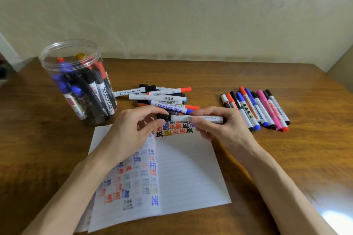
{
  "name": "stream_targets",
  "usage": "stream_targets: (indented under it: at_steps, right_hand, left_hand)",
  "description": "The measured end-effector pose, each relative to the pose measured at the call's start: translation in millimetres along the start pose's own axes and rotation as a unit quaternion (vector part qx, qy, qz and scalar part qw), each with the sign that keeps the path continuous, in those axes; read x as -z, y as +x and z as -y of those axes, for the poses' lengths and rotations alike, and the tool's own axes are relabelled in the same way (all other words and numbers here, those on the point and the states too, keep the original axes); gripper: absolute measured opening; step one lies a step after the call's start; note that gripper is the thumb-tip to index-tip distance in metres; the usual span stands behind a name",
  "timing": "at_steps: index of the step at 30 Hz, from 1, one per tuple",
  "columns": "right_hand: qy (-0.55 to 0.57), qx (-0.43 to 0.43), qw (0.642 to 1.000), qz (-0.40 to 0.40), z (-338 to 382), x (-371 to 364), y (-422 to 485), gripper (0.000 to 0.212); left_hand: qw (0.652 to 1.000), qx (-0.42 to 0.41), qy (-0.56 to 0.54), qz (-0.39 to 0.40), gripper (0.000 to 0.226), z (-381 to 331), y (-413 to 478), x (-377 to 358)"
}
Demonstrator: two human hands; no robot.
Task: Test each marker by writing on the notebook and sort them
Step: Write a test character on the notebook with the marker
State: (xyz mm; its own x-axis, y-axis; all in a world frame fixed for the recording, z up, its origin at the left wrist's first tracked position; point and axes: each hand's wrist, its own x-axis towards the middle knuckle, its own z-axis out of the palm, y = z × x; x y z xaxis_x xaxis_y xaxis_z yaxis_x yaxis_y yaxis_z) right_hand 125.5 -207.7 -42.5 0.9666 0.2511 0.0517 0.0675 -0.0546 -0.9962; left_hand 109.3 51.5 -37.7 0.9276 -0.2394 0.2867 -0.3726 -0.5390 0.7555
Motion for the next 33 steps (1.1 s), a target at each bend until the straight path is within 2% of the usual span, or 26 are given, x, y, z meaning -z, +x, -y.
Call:
stream_targets:
  at_steps: [2,7,12,15,17,19,22,25,33]
  right_hand:
    - [-0.049,0.023,0.999,-0.010,-0.8,-0.1,-0.2,0.015]
    - [-0.084,0.062,0.994,-0.008,-4.8,-2.8,-1.8,0.013]
    - [-0.021,0.061,0.998,-0.010,-1.3,-6.3,-1.2,0.016]
    - [-0.035,0.078,0.996,0.030,1.1,-15.7,0.1,0.018]
    - [-0.043,0.083,0.994,0.061,-0.8,-25.3,-0.1,0.018]
    - [-0.041,0.088,0.993,0.061,-3.9,-31.1,0.3,0.017]
    - [-0.051,0.106,0.992,0.049,-9.8,-32.6,-0.7,0.012]
    - [-0.067,0.118,0.988,0.072,-12.6,-33.9,-3.0,0.007]
    - [-0.094,0.121,0.986,0.071,-9.7,-36.6,-3.4,0.013]
  left_hand:
    - [1.000,0.001,0.000,-0.017,0.035,1.6,0.1,-2.3]
    - [1.000,-0.006,0.002,-0.027,0.030,5.8,-1.0,-10.7]
    - [0.996,0.011,-0.087,-0.022,0.026,-0.3,3.4,-3.5]
    - [0.983,0.061,-0.173,0.004,0.056,-7.2,8.2,-6.4]
    - [0.953,0.098,-0.288,-0.004,0.072,-13.4,11.2,-11.9]
    - [0.926,0.111,-0.360,-0.008,0.077,-19.5,13.3,-16.6]
    - [0.929,0.114,-0.350,-0.017,0.074,-21.3,12.8,-21.7]
    - [0.935,0.111,-0.337,-0.013,0.070,-17.3,9.5,-24.2]
    - [0.950,0.097,-0.298,0.000,0.057,-15.4,10.2,-20.6]
